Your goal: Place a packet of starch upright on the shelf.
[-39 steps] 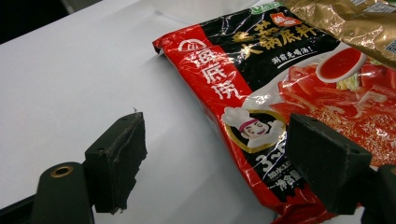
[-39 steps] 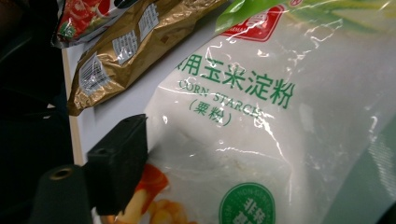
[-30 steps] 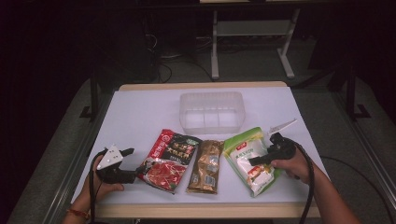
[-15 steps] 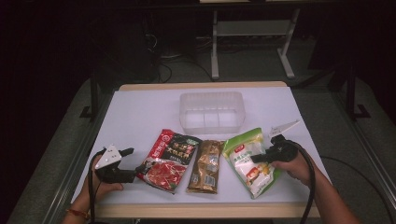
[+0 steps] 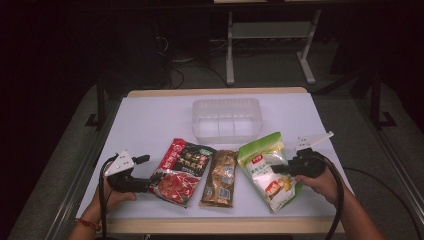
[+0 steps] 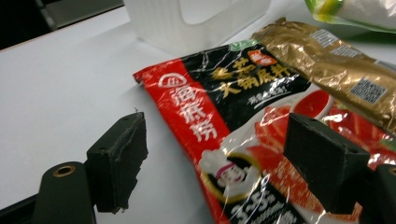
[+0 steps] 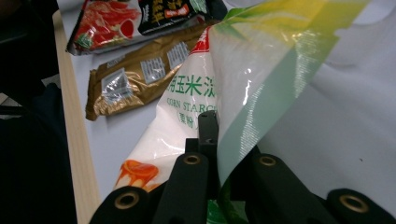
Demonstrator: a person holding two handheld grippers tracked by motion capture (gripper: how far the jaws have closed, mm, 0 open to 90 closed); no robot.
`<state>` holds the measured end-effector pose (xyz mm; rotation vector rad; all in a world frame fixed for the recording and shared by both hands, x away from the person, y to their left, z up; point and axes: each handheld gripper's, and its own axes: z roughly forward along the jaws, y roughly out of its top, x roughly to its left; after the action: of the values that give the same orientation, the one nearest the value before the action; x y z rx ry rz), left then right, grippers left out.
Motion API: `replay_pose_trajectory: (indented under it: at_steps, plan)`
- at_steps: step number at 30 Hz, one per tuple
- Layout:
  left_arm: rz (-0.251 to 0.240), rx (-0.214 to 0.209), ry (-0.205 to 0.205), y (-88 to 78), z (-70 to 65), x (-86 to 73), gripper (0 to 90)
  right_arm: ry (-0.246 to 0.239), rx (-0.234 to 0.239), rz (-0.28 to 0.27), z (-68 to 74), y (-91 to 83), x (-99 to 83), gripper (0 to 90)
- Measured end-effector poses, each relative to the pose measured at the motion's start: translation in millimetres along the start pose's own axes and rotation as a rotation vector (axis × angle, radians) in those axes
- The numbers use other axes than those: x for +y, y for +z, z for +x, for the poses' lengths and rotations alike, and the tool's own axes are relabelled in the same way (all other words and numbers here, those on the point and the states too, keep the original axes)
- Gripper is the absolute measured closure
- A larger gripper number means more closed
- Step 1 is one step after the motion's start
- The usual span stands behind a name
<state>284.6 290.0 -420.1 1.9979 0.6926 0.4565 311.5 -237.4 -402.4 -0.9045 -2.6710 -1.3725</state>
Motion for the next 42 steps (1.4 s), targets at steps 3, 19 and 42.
replay_pose_trajectory:
  at_steps: [3, 19, 42]
  plan:
    - [-0.006, -0.009, 0.009, 4.0, -2.9, 5.5, 22.2, -0.013, -0.007, -0.009, 6.5, -1.4, 3.1, 87.8]
    - [-0.028, -0.174, 0.031, 46.5, -33.7, 38.9, 22.3, -0.092, -0.055, -0.063, 29.1, -6.1, 17.6, 88.3]
    - [-0.014, -0.277, 0.009, 78.9, -49.7, 48.6, 23.2, -0.151, -0.127, -0.155, 50.5, -4.2, 30.9, 88.6]
